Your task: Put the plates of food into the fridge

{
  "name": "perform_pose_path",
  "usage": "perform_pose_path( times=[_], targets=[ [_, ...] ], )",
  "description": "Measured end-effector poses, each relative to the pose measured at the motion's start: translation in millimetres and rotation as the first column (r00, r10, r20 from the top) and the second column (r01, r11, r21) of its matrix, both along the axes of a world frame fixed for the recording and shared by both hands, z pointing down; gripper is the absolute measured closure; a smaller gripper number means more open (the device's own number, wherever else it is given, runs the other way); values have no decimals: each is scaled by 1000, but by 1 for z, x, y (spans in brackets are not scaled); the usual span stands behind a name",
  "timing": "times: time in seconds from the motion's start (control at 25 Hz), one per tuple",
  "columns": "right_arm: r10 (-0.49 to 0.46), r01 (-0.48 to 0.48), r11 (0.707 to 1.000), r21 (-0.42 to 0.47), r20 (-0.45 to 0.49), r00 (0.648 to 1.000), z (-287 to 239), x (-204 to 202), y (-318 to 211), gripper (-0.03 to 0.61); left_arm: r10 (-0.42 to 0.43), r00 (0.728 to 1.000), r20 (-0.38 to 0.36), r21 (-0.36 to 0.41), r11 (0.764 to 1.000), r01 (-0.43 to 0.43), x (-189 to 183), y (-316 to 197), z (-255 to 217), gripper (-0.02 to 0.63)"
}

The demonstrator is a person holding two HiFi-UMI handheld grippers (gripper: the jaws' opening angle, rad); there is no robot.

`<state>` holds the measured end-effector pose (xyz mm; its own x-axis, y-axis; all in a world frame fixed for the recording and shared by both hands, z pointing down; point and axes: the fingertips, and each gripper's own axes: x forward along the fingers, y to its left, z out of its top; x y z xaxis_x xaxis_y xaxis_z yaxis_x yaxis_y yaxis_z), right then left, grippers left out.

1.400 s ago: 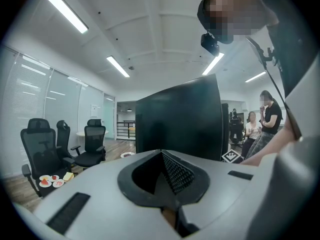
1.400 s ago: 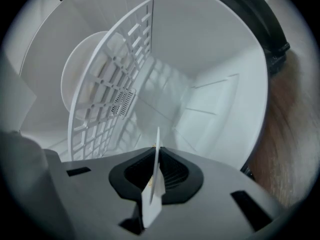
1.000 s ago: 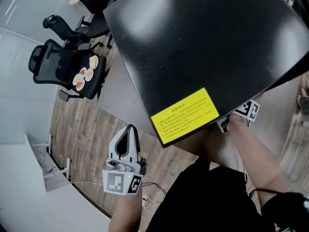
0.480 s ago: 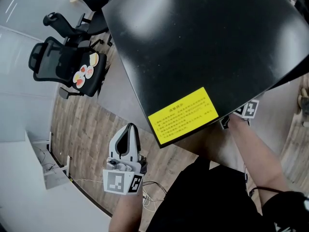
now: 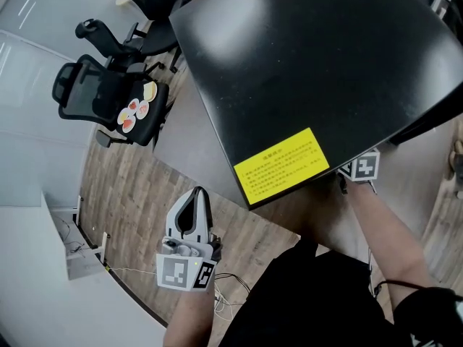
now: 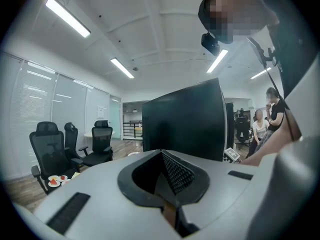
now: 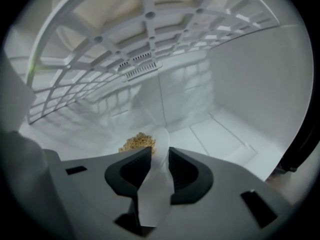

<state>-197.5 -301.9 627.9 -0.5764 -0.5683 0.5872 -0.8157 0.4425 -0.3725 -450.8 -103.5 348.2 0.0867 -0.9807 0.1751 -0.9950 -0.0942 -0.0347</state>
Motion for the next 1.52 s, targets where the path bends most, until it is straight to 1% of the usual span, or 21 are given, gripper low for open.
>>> perform_pose_path(
  times=[0.16, 0.32, 0.48, 0.64, 0.76, 0.88, 1.04, 1.28, 1.44, 1.52],
  targets=[
    [-7, 10, 999, 41, -75, 997, 4, 7, 1, 486, -8, 1000, 9, 6, 1000, 8, -2, 6, -4, 611],
    [-11, 28, 993, 118, -139, 990, 2, 17, -2, 486, -7, 1000, 17, 8, 1000, 7, 0, 11, -4, 611],
    [-21, 53, 979, 199, -159, 987, -17, 23, -3, 486, 7, 1000, 19, 22, 1000, -8, 9, 12, -9, 611],
    [-31, 66, 968, 243, -144, 989, -37, 31, 3, 486, 15, 1000, 12, 32, 999, -15, 21, 12, -10, 611],
    [-51, 87, 959, 269, -137, 989, -48, 42, 12, 486, 30, 1000, 2, 48, 998, -30, 38, 11, -12, 611],
    [-80, 115, 947, 300, -125, 989, -64, 52, 23, 487, 48, 999, 0, 72, 996, -48, 55, 10, -20, 611],
    [-109, 142, 929, 342, -114, 988, -85, 66, 37, 488, 52, 998, -16, 89, 995, -51, 74, 14, -26, 611],
    [-121, 153, 905, 397, -106, 987, -118, 98, 52, 489, 54, 998, -36, 117, 992, -49, 112, 27, -36, 611],
    [-141, 181, 876, 447, -121, 982, -144, 120, 65, 489, 57, 997, -46, 136, 989, -50, 141, 37, -42, 611],
    [-133, 162, 875, 457, -95, 987, -156, 135, 70, 489, 60, 997, -49, 144, 988, -53, 155, 41, -44, 611]
  ],
)
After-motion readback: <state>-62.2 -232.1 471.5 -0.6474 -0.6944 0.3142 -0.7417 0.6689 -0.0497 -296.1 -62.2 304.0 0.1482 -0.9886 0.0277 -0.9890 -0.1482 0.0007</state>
